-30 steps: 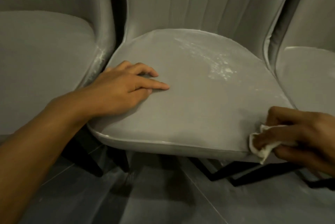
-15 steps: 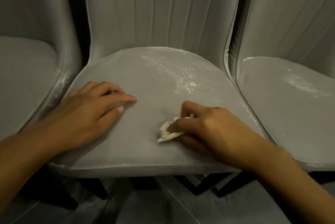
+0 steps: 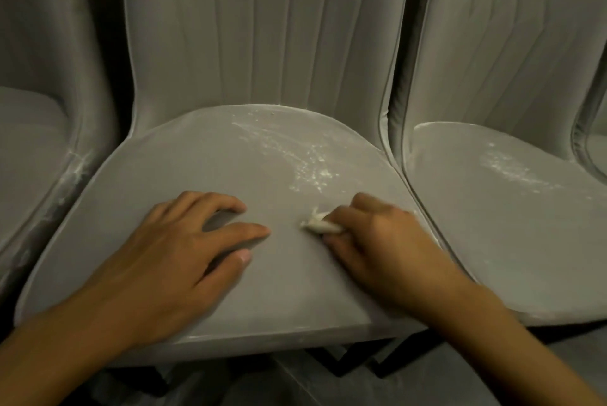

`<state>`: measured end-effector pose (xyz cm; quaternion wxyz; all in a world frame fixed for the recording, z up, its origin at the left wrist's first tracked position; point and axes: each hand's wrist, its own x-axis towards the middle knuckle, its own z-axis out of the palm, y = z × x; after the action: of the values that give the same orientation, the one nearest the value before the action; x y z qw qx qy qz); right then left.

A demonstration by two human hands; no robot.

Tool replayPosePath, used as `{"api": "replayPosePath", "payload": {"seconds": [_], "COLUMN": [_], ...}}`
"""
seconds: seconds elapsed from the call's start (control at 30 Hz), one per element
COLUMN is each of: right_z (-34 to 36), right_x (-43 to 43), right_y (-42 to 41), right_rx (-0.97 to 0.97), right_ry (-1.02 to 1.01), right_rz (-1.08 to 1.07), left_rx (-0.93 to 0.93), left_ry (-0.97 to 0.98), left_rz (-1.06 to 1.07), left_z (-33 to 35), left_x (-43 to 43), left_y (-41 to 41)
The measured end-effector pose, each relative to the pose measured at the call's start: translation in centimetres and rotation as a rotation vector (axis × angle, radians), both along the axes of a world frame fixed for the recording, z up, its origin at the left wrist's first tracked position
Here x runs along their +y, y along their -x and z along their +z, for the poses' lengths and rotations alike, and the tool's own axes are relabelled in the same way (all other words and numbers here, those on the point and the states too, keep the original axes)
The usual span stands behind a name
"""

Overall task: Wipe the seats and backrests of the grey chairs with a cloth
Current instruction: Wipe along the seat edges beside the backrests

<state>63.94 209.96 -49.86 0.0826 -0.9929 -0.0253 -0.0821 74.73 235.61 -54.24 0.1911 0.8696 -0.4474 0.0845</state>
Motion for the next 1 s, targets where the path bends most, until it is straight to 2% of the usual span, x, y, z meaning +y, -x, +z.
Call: {"api": "replayPosePath", "payload": {"seconds": [0.07, 0.13, 0.23, 0.3, 0.4, 0.47, 0.57, 0.63, 0.7, 0.83, 0.9, 1.0], "right_z": [-0.2, -0.3, -0.5, -0.7, -0.9, -0.7, -0.3, -0.1, -0.4, -1.7, -2.1, -1.5], "right_x": [0.2, -1.8, -6.5, -9.2, -10.5, -8.8, -4.6, -4.0, -5.5, -9.0, -8.8, -7.2], "right_y": [0.3, -0.4, -1.9, -2.7, -3.3, -3.2, -2.8, -4.1, -6.9, -13.2, -15.5, -16.9], "right_rx": [0.037, -0.002, -0.117, -0.112, -0.104, -0.110, -0.076, -0.016, -0.068, -0.121, -0.109, -0.088], "right_ry": [0.019, 0.010, 0.056, 0.108, 0.031, -0.028, -0.071, -0.071, -0.019, -0.053, -0.004, 0.018], "right_rz": [0.058, 0.015, -0.168, -0.316, -0.416, -0.324, 0.042, 0.166, 0.087, -0.272, -0.272, -0.129], "left_rx": [0.006, 0.031, 0.040, 0.044, 0.059, 0.062, 0.058, 0.052, 0.056, 0.066, 0.070, 0.066], "left_ry": [-0.006, -0.006, -0.002, 0.003, 0.008, 0.017, 0.020, 0.022, 0.017, 0.019, 0.023, 0.022], "left_rz": [-0.005, -0.009, -0.009, -0.008, -0.010, -0.009, -0.003, 0.004, 0.006, 0.009, 0.006, 0.007], "left_z": [0.1, 0.2, 0.2, 0.1, 0.2, 0.3, 0.3, 0.3, 0.3, 0.2, 0.3, 0.5], "left_x": [-0.1, -0.2, -0.1, 0.1, 0.2, 0.2, 0.0, 0.0, 0.0, 0.1, 0.1, 0.1], "left_y": [-0.1, -0.1, 0.0, 0.1, 0.3, 0.3, 0.3, 0.3, 0.3, 0.4, 0.3, 0.3]}}
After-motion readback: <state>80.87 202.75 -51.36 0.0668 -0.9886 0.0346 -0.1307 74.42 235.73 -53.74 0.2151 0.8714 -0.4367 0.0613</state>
